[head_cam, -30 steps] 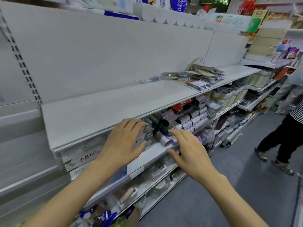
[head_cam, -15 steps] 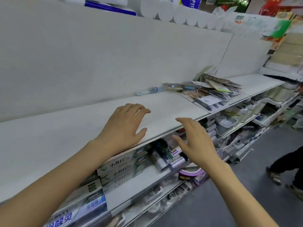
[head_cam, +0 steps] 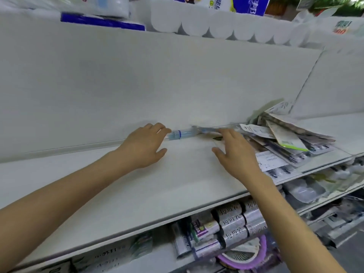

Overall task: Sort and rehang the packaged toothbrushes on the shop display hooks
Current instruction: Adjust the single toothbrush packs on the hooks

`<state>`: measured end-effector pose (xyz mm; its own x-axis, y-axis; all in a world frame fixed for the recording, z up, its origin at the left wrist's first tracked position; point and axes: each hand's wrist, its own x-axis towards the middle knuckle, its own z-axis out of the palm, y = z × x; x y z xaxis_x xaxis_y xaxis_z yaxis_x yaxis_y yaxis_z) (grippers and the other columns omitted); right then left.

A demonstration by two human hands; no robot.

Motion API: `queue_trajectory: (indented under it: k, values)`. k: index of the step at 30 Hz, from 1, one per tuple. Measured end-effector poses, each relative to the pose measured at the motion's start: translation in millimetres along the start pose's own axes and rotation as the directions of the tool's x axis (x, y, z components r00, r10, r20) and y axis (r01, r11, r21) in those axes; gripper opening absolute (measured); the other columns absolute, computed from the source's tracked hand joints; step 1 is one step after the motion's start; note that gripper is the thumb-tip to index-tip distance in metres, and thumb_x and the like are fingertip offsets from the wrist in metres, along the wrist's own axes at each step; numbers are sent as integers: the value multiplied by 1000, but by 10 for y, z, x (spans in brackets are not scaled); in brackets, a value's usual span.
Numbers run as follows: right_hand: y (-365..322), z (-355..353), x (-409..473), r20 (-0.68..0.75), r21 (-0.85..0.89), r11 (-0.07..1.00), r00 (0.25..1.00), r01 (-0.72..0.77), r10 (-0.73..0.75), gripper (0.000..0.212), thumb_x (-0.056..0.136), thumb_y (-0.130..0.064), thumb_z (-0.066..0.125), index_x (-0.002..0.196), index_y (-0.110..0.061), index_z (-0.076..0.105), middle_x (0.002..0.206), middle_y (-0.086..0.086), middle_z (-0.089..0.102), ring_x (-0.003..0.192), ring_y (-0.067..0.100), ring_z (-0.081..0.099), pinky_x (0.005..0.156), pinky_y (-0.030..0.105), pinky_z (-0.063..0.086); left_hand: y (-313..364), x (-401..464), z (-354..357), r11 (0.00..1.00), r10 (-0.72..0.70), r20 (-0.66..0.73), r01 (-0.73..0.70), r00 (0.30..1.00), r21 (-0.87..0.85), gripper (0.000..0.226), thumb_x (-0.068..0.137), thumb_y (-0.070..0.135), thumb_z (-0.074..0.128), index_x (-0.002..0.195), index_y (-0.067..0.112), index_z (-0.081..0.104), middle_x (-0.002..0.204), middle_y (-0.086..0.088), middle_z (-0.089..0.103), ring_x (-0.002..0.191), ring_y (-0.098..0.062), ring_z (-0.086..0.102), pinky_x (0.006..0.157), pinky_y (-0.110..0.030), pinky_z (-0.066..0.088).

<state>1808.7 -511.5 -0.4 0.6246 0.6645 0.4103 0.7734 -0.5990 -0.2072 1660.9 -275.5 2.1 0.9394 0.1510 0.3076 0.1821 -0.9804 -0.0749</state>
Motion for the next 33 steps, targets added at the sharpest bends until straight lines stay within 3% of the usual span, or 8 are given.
queue_trajectory:
  k: [5,9,12,14,18,25,29,33]
  values:
    - [273,115,566,24,40,999,1000,13,-14,54,91,-13,59,143,-11,45,142,8,50,126,33,47,95,42,43,20,432,310,998,-57,-31,57,998,22,44,94,27,61,134,12,55,128,-10,57,112,-32,56,85,-44,51]
    - [386,240,822,151,-112,993,988,26,-9,51,94,-14,53,143,-11,43,138,9,54,123,32,50,89,38,42,72,542,451,995,-79,-74,84,994,61,34,84,22,77,113,8,67,103,-13,63,89,-34,59,67,-43,54]
    - [470,325,901,229,-186,982,973,13,31,32,95,-16,52,127,-13,52,121,8,62,111,34,58,75,36,39,106,536,478,989,-104,-78,111,992,100,32,74,16,85,100,5,70,92,-14,62,79,-34,59,53,-37,50]
    - [515,362,922,197,-194,981,980,20,19,23,93,-12,53,115,-16,59,112,6,66,104,32,61,70,33,36,138,502,449,986,-137,-61,142,989,84,30,83,18,78,108,7,67,101,-12,59,90,-32,58,58,-37,49]
    - [525,328,905,94,-83,996,995,23,-15,22,90,-7,54,103,-20,65,94,6,68,88,31,63,61,31,34,200,400,351,958,-288,37,287,957,21,31,98,28,57,127,20,53,121,-1,56,112,-22,51,82,-36,48]
    - [198,95,748,-10,242,963,992,123,-124,5,95,-15,58,92,-17,54,77,6,58,73,34,51,58,37,40,252,-90,-16,844,-505,32,501,862,-192,29,97,36,59,124,29,53,115,11,65,87,-20,60,75,-33,47]
    - [-132,-36,593,-70,481,851,977,211,-203,11,92,-17,63,92,-12,53,79,9,65,74,38,58,63,44,51,310,-474,-281,695,-625,-16,547,780,-467,26,91,34,69,113,33,56,107,21,65,86,-10,66,80,-33,52]
    - [-515,-102,448,-103,630,727,957,273,-270,10,93,-19,66,98,-13,59,84,3,67,76,30,61,66,43,50,325,-940,-460,485,-731,-39,479,681,-732,27,86,28,76,107,37,61,104,13,67,84,-17,68,77,-36,55]
